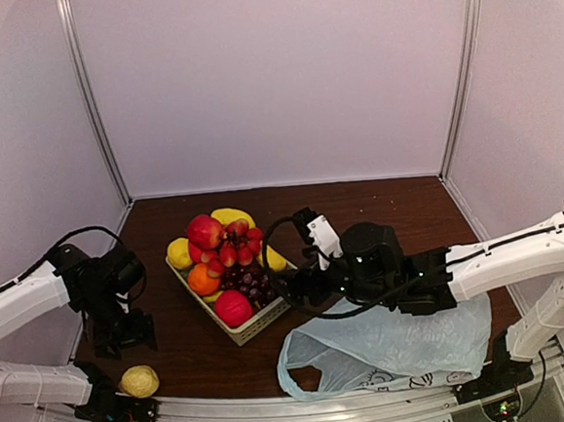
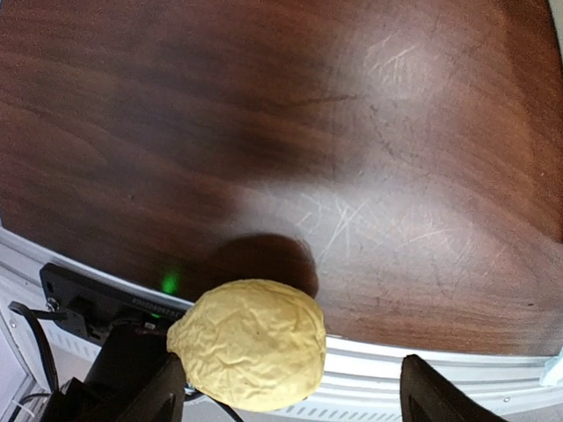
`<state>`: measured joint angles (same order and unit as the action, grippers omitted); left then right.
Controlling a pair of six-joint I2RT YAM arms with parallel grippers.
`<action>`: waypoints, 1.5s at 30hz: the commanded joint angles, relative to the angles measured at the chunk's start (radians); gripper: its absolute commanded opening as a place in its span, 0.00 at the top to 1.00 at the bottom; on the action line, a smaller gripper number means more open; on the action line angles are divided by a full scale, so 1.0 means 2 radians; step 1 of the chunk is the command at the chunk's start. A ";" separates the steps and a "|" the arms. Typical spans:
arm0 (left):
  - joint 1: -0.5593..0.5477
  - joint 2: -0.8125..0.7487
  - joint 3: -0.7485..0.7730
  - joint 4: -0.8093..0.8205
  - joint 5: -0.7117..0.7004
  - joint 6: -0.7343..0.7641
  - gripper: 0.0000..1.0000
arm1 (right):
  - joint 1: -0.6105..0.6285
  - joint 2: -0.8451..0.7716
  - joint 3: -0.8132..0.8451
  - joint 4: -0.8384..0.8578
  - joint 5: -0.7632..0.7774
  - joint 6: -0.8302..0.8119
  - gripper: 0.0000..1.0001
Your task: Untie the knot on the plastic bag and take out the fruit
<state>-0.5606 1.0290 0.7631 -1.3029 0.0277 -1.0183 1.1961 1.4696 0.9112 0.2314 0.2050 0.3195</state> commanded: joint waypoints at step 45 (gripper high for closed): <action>-0.002 -0.025 0.087 0.140 0.015 0.021 0.51 | -0.102 -0.162 -0.072 -0.064 -0.021 0.002 0.06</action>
<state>-0.6807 0.9985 0.9283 -1.1950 0.0177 -1.1336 0.9989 1.1736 0.7658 0.1837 0.1211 0.2958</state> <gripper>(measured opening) 0.747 0.944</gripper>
